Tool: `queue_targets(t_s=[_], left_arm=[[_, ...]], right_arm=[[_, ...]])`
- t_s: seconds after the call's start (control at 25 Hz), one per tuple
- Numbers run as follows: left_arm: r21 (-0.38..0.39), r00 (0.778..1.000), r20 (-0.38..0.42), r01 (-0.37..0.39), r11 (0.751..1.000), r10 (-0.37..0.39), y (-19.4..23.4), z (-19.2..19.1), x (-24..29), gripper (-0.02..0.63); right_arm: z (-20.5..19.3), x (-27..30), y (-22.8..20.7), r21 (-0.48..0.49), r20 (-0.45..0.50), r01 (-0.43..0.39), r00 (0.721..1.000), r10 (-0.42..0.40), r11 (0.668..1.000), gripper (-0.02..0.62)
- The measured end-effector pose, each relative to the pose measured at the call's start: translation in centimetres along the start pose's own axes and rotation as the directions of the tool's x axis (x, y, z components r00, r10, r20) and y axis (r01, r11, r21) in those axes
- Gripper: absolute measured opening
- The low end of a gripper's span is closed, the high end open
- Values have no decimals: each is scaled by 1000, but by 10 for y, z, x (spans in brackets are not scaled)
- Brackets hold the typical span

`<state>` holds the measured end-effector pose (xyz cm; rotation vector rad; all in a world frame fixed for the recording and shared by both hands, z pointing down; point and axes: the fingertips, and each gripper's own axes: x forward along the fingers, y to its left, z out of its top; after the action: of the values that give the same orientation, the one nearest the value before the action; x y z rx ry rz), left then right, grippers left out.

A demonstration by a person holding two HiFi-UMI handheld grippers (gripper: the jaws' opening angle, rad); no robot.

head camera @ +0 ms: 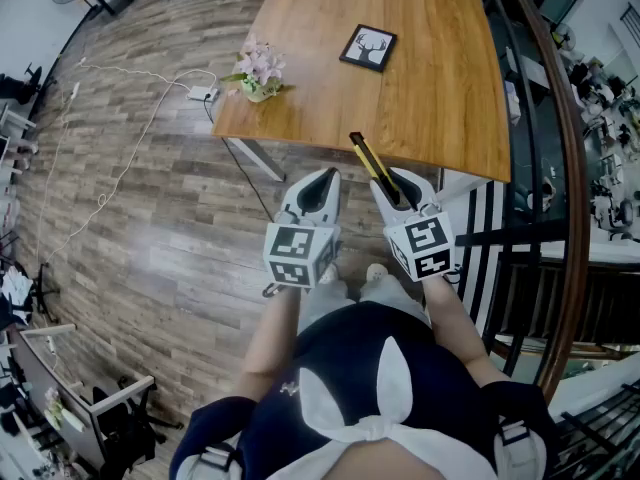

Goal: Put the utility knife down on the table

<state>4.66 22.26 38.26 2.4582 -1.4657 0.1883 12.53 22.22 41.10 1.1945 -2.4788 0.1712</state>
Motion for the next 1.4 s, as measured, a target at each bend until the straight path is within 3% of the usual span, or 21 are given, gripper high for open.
queue_targets(t_s=[0.52, 1.0, 1.4], left_arm=[[-4, 999, -18, 35, 999, -36, 40, -11, -13, 23], [-2, 995, -4, 96, 995, -96, 81, -5, -22, 22], [-24, 994, -35, 106, 994, -107, 100, -15, -6, 22]], right_arm=[[8, 31, 23, -7, 10, 20, 1000, -19, 1000, 115], [24, 52, 44, 9, 19, 90, 996, -90, 996, 115], [24, 77, 40, 4, -1, 76, 997, -76, 997, 115]])
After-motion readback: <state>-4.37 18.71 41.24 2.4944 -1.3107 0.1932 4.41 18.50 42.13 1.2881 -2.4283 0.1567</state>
